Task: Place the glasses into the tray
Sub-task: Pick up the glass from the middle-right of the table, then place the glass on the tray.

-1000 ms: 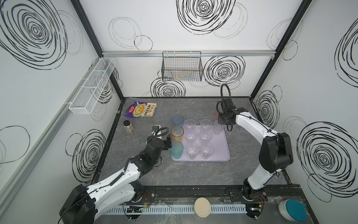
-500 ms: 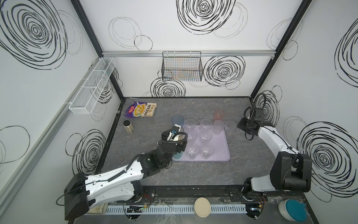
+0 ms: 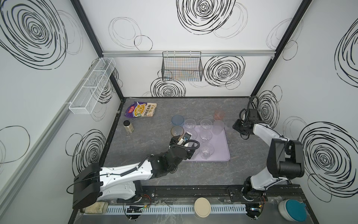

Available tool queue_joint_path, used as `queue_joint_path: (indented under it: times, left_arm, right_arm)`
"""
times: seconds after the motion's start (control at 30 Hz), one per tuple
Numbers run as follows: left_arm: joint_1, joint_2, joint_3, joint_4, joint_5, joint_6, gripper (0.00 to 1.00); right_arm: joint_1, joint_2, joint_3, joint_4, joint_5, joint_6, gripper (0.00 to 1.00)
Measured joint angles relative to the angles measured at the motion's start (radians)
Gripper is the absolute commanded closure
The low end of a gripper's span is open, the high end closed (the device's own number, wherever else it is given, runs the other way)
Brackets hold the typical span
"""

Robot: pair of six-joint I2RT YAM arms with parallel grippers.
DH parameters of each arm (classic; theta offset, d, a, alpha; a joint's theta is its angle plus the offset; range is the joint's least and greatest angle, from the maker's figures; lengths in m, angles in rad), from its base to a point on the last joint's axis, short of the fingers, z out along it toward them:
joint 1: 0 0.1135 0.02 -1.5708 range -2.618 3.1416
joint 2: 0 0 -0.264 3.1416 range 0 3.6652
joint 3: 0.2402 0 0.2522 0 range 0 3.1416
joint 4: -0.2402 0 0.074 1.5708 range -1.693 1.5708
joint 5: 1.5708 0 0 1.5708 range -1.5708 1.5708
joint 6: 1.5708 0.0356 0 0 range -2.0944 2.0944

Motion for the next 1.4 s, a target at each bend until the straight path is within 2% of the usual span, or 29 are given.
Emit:
queue_joint_path:
  times: [0.27, 0.5, 0.63, 0.8, 0.97, 1.07, 1.23, 1.4]
  left_arm:
    - [0.005, -0.005, -0.018, 0.019, 0.037, 0.002, 0.08]
    - [0.049, -0.096, -0.064, 0.035, 0.076, 0.013, 0.08]
    - [0.128, -0.189, -0.092, 0.050, 0.105, 0.003, 0.08]
    - [0.275, -0.287, -0.122, 0.054, 0.174, -0.062, 0.05]
    - [0.475, -0.341, -0.122, 0.013, 0.263, -0.173, 0.05]
    - [0.563, -0.343, -0.122, -0.013, 0.303, -0.215, 0.05]
    - [0.625, -0.329, -0.121, -0.075, 0.311, -0.248, 0.06]
    - [0.634, -0.319, -0.121, -0.118, 0.311, -0.264, 0.06]
  right_arm:
    - [0.000, 0.020, -0.002, 0.026, 0.003, 0.003, 0.84]
    - [0.002, -0.015, -0.002, 0.001, 0.053, -0.010, 0.90]
    - [0.016, -0.109, -0.001, -0.034, 0.094, -0.019, 0.90]
    - [0.061, -0.208, 0.028, -0.100, 0.161, -0.043, 0.90]
    - [0.185, -0.283, 0.031, -0.193, 0.262, -0.072, 0.90]
    - [0.246, -0.318, 0.019, -0.245, 0.298, -0.085, 0.90]
    - [0.310, -0.339, 0.006, -0.311, 0.325, -0.111, 0.90]
    - [0.373, -0.328, 0.006, -0.322, 0.321, -0.116, 0.91]
